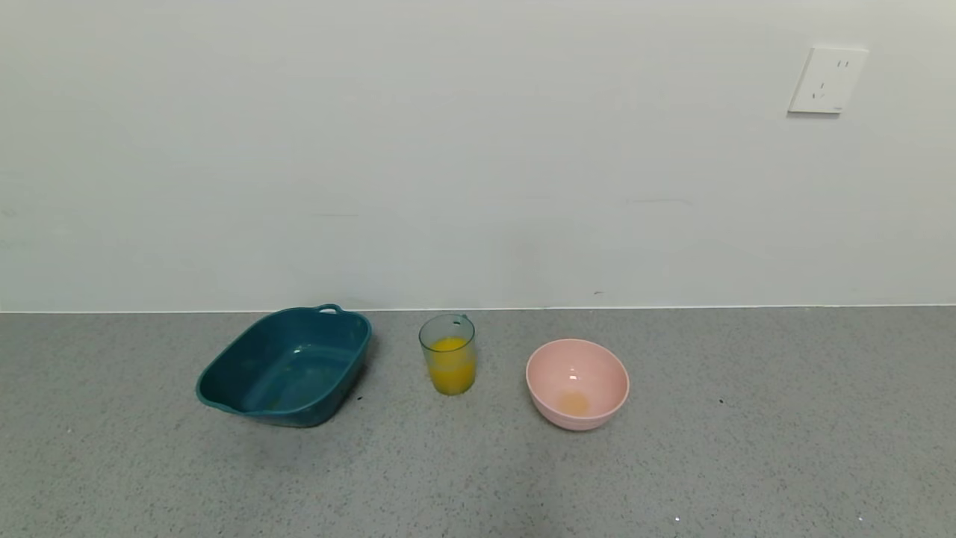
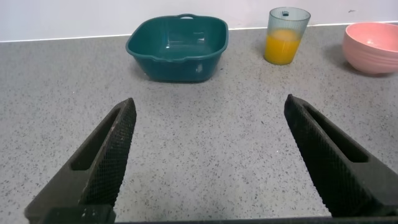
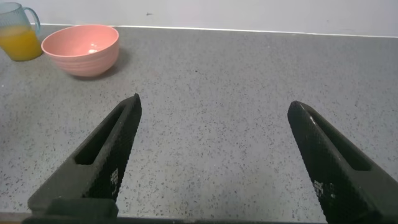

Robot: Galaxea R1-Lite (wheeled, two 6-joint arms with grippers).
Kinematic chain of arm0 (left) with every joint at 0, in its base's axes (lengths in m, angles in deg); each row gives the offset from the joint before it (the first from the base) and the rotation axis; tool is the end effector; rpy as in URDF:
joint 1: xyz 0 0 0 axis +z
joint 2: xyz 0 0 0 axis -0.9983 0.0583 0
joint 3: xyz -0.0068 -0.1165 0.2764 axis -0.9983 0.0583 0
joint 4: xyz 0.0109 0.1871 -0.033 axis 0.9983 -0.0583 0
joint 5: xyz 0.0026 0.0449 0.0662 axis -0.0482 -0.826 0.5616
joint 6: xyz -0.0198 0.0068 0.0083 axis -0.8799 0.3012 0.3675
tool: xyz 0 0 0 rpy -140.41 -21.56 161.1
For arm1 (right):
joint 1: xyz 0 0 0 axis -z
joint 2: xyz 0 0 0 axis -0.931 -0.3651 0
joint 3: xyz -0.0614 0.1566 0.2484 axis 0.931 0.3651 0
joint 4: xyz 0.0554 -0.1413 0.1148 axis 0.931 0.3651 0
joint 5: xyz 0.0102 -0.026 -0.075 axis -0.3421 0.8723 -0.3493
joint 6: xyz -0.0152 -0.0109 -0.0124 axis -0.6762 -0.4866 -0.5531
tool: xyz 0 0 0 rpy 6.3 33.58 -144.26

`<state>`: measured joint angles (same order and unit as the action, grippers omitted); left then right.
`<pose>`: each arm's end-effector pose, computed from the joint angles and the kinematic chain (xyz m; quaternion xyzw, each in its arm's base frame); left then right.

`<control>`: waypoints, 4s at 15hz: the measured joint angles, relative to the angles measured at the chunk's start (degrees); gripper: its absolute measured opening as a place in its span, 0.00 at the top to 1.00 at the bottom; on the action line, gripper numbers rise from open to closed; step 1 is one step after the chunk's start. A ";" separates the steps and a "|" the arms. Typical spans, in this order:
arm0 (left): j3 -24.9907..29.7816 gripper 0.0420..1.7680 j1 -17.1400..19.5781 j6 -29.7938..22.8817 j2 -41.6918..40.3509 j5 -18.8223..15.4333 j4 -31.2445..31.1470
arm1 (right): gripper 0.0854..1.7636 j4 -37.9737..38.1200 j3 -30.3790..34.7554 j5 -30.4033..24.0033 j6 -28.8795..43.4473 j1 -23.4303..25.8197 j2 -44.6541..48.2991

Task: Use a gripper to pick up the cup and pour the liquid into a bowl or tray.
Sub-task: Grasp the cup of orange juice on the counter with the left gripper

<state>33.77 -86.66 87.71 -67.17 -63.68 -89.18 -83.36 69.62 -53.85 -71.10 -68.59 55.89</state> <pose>-0.0228 0.0000 0.0754 0.0013 -0.0005 -0.0004 1.0000 -0.0228 0.0000 0.0756 0.0036 -0.0006 0.0003 1.0000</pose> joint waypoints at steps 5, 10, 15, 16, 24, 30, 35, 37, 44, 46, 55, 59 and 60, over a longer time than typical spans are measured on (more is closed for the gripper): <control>0.00 0.03 0.00 -0.05 0.00 0.00 0.07 | 0.03 0.00 0.00 -0.02 0.00 0.00 0.00; -2.52 0.03 0.00 -0.06 0.05 -0.28 -0.46 | 0.03 0.00 0.00 0.02 0.00 0.00 0.00; -12.81 0.03 -0.18 0.37 6.41 -0.35 -3.30 | 0.03 0.00 0.00 -0.05 -0.01 0.00 0.00; -14.99 0.03 -0.73 0.46 8.97 -0.35 -3.33 | 0.03 0.00 0.00 -0.02 -0.01 0.00 0.00; -29.14 0.03 -7.52 2.62 36.62 -2.54 -2.72 | 0.03 0.02 0.00 0.00 0.02 0.00 0.00; -35.22 0.03 -12.01 3.58 54.78 -7.39 -2.41 | 0.03 0.00 0.00 0.00 -0.01 0.00 0.00; -35.41 0.03 -18.15 5.16 69.18 -5.60 4.68 | 0.03 0.00 0.00 0.00 -0.01 0.00 0.00; -35.22 0.03 -19.07 5.24 75.09 -5.10 9.50 | 0.03 0.00 0.00 0.00 -0.01 0.00 0.00; -35.19 0.03 -21.63 5.05 95.57 -4.52 28.27 | 0.03 0.00 0.00 0.00 -0.01 0.00 0.00; -35.33 0.03 -22.58 4.94 100.33 -3.89 33.35 | 0.03 0.00 0.00 0.02 0.00 0.00 0.00; -36.52 0.03 -24.31 3.63 117.93 0.65 56.25 | 0.03 0.00 0.00 0.00 -0.01 0.00 0.00; -37.36 0.03 -25.03 2.18 124.33 1.39 63.37 | 0.03 0.00 0.00 0.02 -0.01 0.00 0.00; -37.75 0.03 -25.25 1.63 125.54 2.11 65.13 | 0.03 0.00 0.00 0.00 0.00 0.00 0.00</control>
<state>-3.98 -111.91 89.35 58.37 -61.57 -24.04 -83.36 69.62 -53.85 -71.10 -68.59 55.89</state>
